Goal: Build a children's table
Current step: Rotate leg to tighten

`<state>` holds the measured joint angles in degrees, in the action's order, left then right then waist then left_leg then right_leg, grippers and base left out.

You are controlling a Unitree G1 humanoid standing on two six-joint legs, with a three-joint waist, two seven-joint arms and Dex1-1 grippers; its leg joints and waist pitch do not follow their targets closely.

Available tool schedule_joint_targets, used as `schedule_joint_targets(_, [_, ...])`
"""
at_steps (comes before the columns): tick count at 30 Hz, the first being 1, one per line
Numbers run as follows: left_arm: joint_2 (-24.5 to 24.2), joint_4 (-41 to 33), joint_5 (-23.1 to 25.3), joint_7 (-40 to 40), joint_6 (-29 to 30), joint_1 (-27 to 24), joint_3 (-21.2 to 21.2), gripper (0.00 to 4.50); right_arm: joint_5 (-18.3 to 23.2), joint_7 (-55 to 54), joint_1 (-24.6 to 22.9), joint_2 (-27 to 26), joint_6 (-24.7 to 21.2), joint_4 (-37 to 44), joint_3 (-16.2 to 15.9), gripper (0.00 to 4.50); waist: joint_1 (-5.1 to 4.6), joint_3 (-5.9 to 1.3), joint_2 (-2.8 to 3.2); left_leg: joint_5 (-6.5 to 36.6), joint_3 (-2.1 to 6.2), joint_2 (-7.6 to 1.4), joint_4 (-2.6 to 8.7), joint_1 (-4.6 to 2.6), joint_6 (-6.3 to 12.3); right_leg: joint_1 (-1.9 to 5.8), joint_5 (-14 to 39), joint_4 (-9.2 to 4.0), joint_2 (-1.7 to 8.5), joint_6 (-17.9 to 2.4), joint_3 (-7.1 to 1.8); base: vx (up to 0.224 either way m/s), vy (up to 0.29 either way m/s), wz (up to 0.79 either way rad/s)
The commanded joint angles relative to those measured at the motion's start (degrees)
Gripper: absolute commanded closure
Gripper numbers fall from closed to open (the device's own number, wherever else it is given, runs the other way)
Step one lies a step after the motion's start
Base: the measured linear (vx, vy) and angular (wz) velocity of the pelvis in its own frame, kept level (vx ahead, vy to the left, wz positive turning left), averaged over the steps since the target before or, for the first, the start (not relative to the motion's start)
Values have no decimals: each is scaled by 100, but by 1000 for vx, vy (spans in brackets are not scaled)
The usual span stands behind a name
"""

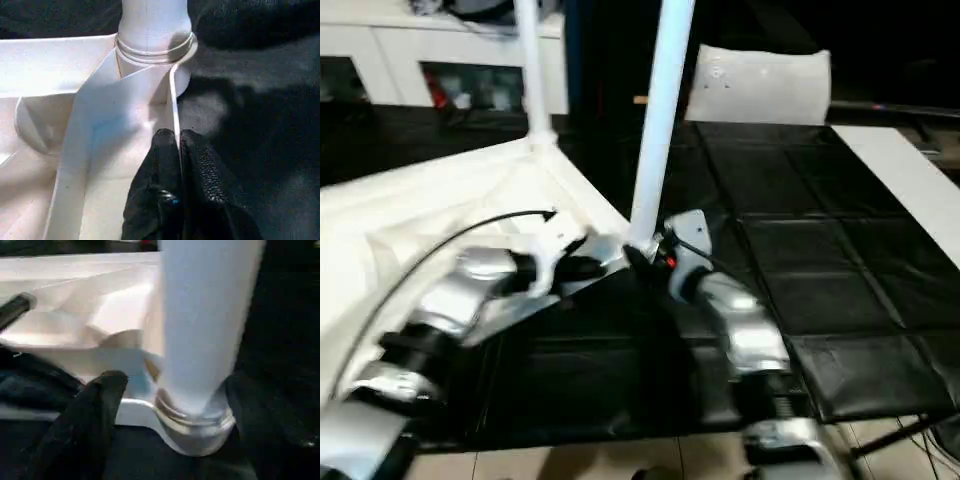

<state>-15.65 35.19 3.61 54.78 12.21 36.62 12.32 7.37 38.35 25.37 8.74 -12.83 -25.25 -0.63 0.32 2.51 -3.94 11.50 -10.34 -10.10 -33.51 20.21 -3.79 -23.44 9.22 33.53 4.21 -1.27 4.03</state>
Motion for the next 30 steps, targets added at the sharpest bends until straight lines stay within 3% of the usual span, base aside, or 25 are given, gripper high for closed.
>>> schedule_joint_targets(1, [-102, -175, -143, 749, -487, -38, 245, 450, 138, 754, -3, 341, 121, 178, -65, 59, 44, -324, -11, 808, 90, -319, 364, -5, 565, 309, 1491, -362, 437, -1110, -296, 0, 0, 0])
schedule_joint_targets(5, [-507, -220, -254, 1852, -949, -154, 549, 450, 385, 2142, -34, 1095, 254, 286, -364, 29, 141, -322, -6, 810, 67, -350, 355, -47, 600, 288, 1256, -330, 442, -1268, -303, 0, 0, 0])
schedule_joint_targets(9, [-686, -327, -394, 2525, -1081, -230, 672, 450, 537, 2981, -8, 1421, 211, 335, -487, 29, 197, -310, -20, 854, 74, -367, 364, -43, 534, 291, 1273, -310, 459, -1340, -303, 0, 0, 0])
schedule_joint_targets(15, [-876, -322, -417, 3148, -1359, -247, 903, 450, 769, 4285, -3, 1800, 194, 445, -834, 29, 286, -284, -42, 987, 62, -379, 361, -32, 480, 292, 1627, -336, 459, -1234, -299, 0, 0, 0])
schedule_joint_targets(22, [-900, -265, -373, 3293, -1516, -210, 961, 450, 694, 4779, 119, 1873, 244, 256, -1161, 83, 301, -268, -74, 1236, 93, -380, 369, -33, 287, 257, 2188, -373, 473, -1051, -300, 0, 0, 0])
schedule_joint_targets(30, [-858, -164, -358, 3252, -1642, -169, 976, 450, 732, 5003, 229, 1781, 251, 167, -1283, 146, 324, -284, -92, 942, 78, -374, 356, -24, 336, 285, 1601, -303, 459, -1225, -301, 0, 0, 0])
